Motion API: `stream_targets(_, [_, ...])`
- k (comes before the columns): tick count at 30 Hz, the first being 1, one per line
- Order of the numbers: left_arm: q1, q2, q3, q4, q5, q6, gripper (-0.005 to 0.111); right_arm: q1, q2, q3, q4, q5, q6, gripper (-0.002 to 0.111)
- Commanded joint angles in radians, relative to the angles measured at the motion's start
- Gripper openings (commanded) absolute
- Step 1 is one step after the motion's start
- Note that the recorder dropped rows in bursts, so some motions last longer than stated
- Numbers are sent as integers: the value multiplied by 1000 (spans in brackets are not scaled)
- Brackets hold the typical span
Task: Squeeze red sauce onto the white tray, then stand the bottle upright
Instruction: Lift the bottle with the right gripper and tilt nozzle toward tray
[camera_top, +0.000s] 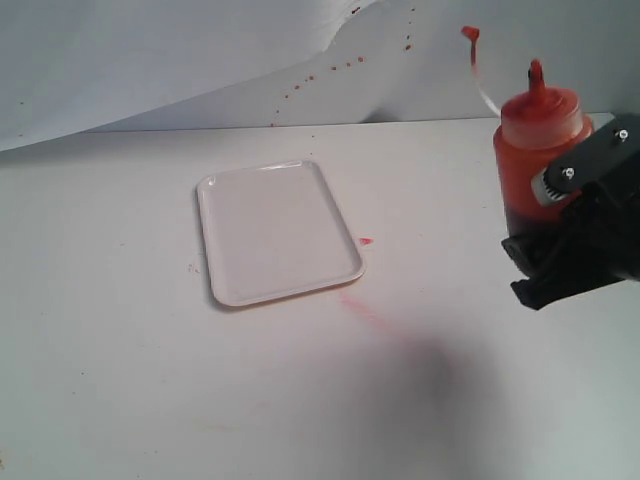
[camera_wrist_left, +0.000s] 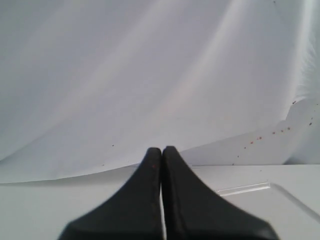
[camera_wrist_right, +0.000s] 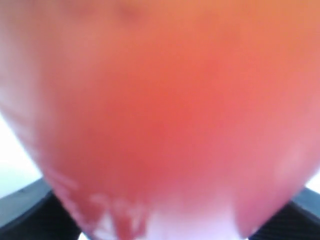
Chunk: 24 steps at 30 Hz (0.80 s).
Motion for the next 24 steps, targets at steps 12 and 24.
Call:
stream_targets(12, [-7,425,-67,-249,7,251,0,71,-16,-193,-21,130,-278,0])
stream_targets(24, [-7,677,-145,-298,3,277,0,153,46,-209,-615,111,-284,0])
